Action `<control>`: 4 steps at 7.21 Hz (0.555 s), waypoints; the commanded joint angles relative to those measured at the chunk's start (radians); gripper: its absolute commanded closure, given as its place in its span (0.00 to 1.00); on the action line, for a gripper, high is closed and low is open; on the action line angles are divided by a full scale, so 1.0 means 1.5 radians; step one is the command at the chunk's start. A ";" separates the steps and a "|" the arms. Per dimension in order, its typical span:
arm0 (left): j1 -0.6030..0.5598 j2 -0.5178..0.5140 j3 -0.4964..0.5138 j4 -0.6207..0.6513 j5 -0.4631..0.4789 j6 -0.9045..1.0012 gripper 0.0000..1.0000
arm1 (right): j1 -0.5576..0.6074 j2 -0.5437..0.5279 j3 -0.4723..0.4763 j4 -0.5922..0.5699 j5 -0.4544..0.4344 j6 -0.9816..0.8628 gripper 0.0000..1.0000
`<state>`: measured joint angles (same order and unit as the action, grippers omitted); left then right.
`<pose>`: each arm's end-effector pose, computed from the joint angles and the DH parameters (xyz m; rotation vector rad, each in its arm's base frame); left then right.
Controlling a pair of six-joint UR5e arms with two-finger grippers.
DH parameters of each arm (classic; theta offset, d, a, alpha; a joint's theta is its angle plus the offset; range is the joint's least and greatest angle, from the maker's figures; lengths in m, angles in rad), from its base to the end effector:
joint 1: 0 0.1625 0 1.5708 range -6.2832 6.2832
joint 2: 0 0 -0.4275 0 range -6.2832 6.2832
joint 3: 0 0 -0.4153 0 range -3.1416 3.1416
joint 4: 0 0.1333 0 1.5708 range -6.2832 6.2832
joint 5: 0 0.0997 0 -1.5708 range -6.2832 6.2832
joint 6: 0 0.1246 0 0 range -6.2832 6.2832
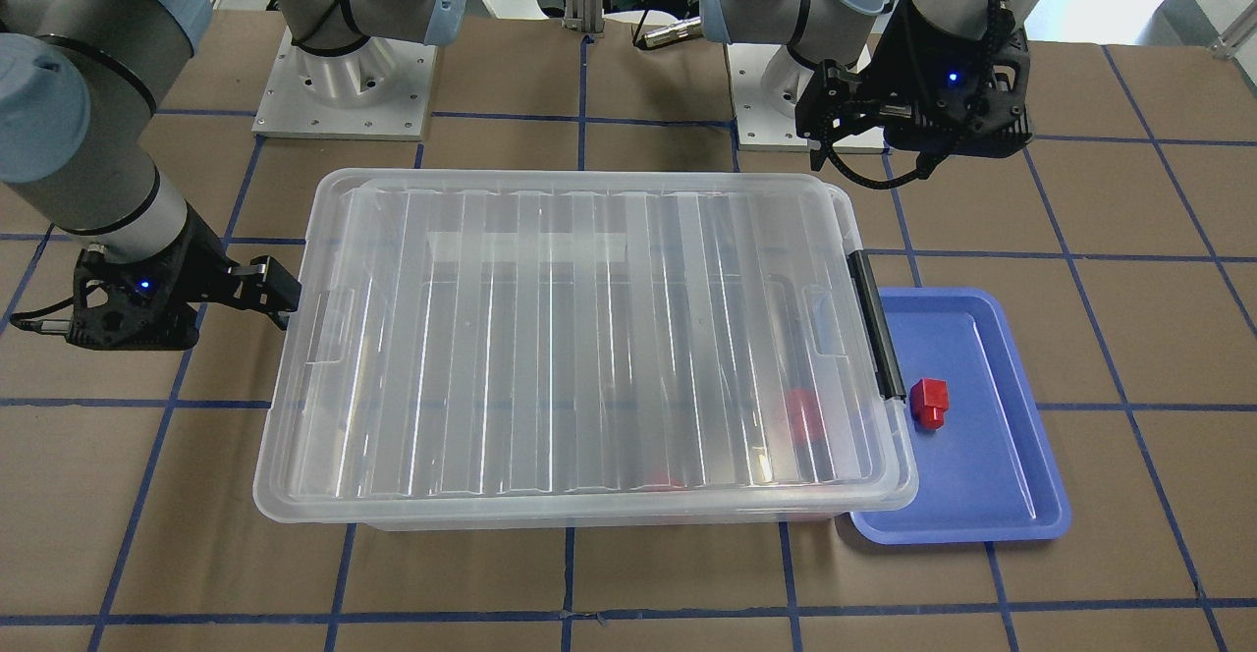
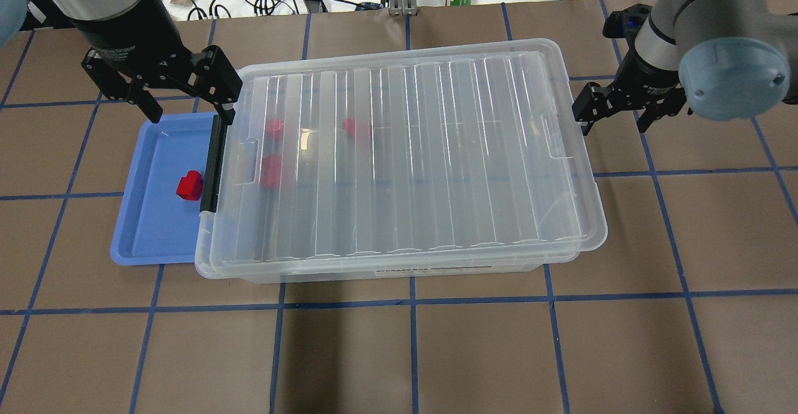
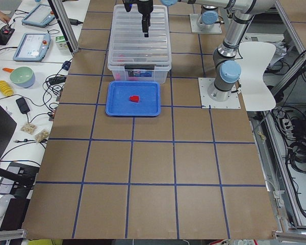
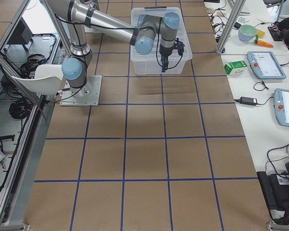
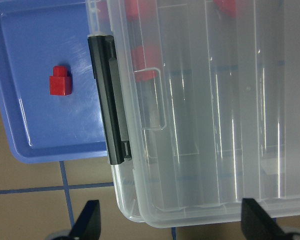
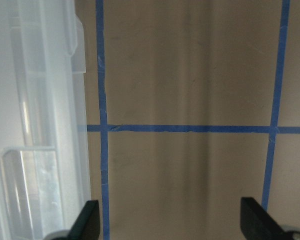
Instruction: Place red block in blue tray from box
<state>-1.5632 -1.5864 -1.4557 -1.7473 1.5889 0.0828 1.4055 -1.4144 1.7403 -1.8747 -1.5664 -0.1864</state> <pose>-0.1272 -0.5107 0.4993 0.1185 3.1224 0.1215 0.0404 -0.5714 0.3251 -0.0330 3.1331 0.0327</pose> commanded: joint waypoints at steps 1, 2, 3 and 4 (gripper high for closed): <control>0.000 0.000 0.000 0.001 0.000 0.000 0.00 | -0.011 -0.001 -0.055 0.009 -0.002 -0.012 0.00; 0.000 0.000 0.000 0.000 -0.002 0.000 0.00 | -0.008 -0.022 -0.105 0.076 -0.003 -0.011 0.00; 0.001 0.000 -0.002 -0.002 -0.001 0.002 0.00 | -0.008 -0.056 -0.155 0.159 -0.003 -0.010 0.00; 0.009 -0.001 -0.003 -0.002 0.000 0.011 0.00 | -0.007 -0.093 -0.186 0.227 -0.003 -0.005 0.00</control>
<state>-1.5592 -1.5864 -1.4582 -1.7490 1.5878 0.0880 1.3932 -1.4892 1.5345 -1.6682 -1.5705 -0.1997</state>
